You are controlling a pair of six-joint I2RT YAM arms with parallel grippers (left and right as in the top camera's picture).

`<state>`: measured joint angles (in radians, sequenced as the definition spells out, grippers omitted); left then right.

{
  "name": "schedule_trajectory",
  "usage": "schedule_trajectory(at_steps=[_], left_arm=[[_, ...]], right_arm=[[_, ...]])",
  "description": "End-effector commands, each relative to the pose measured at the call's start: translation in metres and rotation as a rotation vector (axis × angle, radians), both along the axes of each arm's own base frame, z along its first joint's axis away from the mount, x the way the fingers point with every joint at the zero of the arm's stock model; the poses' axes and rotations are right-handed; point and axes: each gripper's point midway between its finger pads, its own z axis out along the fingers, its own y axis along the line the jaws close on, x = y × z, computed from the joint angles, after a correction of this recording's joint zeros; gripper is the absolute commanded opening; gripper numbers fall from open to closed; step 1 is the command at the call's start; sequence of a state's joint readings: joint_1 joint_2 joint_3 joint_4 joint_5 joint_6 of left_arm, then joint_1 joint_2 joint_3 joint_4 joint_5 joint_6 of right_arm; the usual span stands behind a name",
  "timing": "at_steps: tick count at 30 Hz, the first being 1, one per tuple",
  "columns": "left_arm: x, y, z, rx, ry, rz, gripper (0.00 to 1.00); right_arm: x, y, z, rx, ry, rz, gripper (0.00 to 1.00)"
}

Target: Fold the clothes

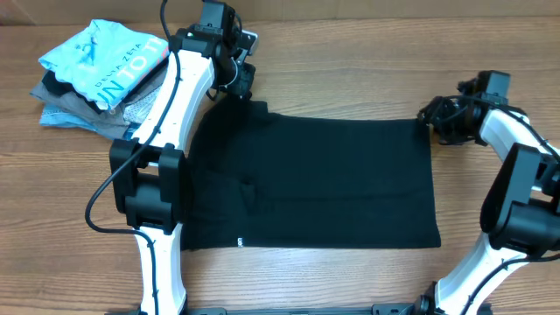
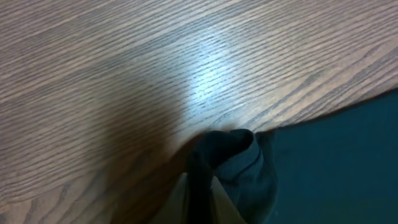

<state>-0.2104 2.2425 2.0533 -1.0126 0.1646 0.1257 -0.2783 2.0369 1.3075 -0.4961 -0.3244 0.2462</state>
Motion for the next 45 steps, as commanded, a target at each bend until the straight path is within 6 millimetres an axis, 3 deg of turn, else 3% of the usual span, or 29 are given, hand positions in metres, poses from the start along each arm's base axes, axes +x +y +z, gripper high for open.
schedule_trajectory(at_steps=[1, 3, 9, 15, 16, 18, 19, 20, 28, 35, 39, 45], left_arm=[[0.001, -0.004, 0.02, -0.014, -0.033, 0.01, 0.08], [0.002, -0.002, 0.019, -0.002, -0.035, 0.014, 0.08], [-0.001, -0.001, 0.018, 0.004, -0.021, 0.015, 0.07], [-0.007, 0.002, 0.015, 0.015, 0.004, 0.018, 0.07], [-0.008, 0.003, 0.015, 0.02, 0.006, 0.02, 0.07], [-0.009, 0.006, 0.014, 0.038, 0.01, 0.026, 0.07], [-0.009, 0.007, 0.014, 0.04, 0.013, 0.026, 0.07], [-0.01, 0.007, 0.013, 0.041, 0.016, 0.026, 0.07], [-0.013, 0.008, 0.012, 0.044, 0.03, 0.026, 0.07], [-0.014, 0.008, 0.012, 0.045, 0.031, 0.026, 0.07], [-0.015, 0.012, 0.017, 0.064, 0.025, 0.033, 0.07], [-0.02, 0.019, 0.041, 0.088, -0.012, 0.047, 0.06]], right_arm=[[-0.008, 0.017, -0.02, -0.022, 0.06, 0.067, 0.62], [-0.012, 0.017, -0.023, -0.04, 0.086, 0.066, 0.6], [-0.018, 0.007, -0.026, -0.076, 0.116, 0.043, 0.42], [-0.014, 0.004, -0.023, -0.079, 0.104, 0.035, 0.34], [-0.013, 0.003, -0.023, -0.08, 0.096, 0.035, 0.36], [-0.009, 0.002, -0.021, -0.086, 0.079, 0.033, 0.56], [-0.007, 0.001, -0.021, -0.088, 0.071, 0.031, 0.53], [-0.005, 0.0, -0.02, -0.09, 0.062, 0.031, 0.44], [-0.002, -0.002, -0.019, -0.121, 0.037, 0.078, 0.3], [-0.003, -0.013, -0.017, -0.102, 0.032, 0.052, 0.04], [0.0, -0.013, -0.004, -0.03, -0.007, 0.056, 0.04], [0.002, -0.012, 0.038, 0.056, -0.106, 0.063, 0.04]])
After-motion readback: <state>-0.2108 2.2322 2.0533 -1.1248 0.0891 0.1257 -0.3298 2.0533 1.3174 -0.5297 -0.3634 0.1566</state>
